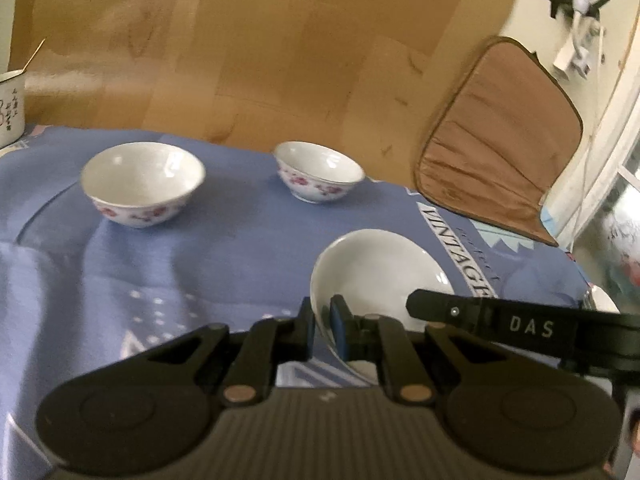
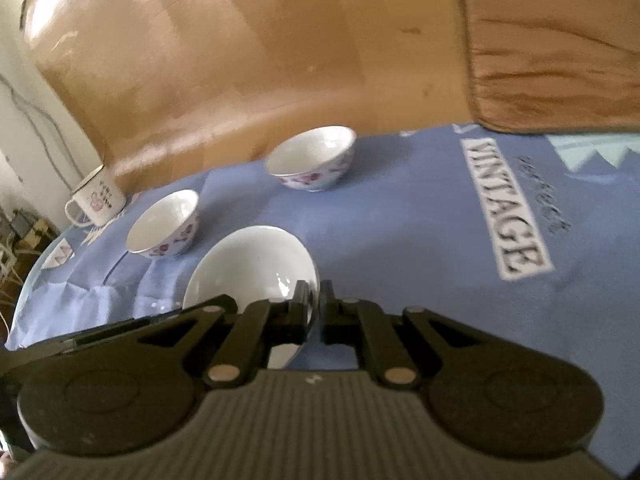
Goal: Organize plates and bowls
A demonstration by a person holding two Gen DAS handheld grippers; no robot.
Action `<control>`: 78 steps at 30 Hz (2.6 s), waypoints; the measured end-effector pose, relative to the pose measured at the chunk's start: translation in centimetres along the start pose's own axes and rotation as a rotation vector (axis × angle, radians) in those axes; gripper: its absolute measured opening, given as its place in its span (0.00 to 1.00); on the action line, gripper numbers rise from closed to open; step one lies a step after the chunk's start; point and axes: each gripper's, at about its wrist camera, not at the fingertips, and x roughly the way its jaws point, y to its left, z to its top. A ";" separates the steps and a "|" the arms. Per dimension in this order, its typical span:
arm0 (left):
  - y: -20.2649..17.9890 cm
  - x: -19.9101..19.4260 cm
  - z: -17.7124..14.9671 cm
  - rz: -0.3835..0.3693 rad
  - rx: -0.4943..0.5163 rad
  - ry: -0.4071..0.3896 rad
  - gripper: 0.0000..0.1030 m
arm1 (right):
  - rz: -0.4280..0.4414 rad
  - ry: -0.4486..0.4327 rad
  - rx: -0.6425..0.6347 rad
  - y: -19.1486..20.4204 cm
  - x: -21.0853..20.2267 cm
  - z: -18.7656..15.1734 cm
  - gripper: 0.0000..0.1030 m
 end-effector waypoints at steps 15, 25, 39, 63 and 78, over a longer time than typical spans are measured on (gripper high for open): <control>-11.4 2.5 0.5 -0.088 0.134 0.047 0.09 | -0.092 -0.147 0.111 -7.9 -6.5 -0.3 0.07; -19.6 5.9 0.4 -0.156 0.212 0.113 0.10 | -0.191 -0.209 0.177 -14.6 -11.0 -0.7 0.08; -21.9 9.2 0.1 -0.112 0.221 0.187 0.22 | -0.254 -0.176 0.170 -17.4 -10.6 -0.5 0.13; -2.8 3.8 2.6 0.205 0.125 -0.019 0.41 | -0.034 -0.111 0.015 -6.9 -5.7 0.5 0.25; 3.4 3.1 2.8 0.185 0.000 -0.055 0.40 | -0.031 0.045 0.223 -1.4 6.7 8.2 0.33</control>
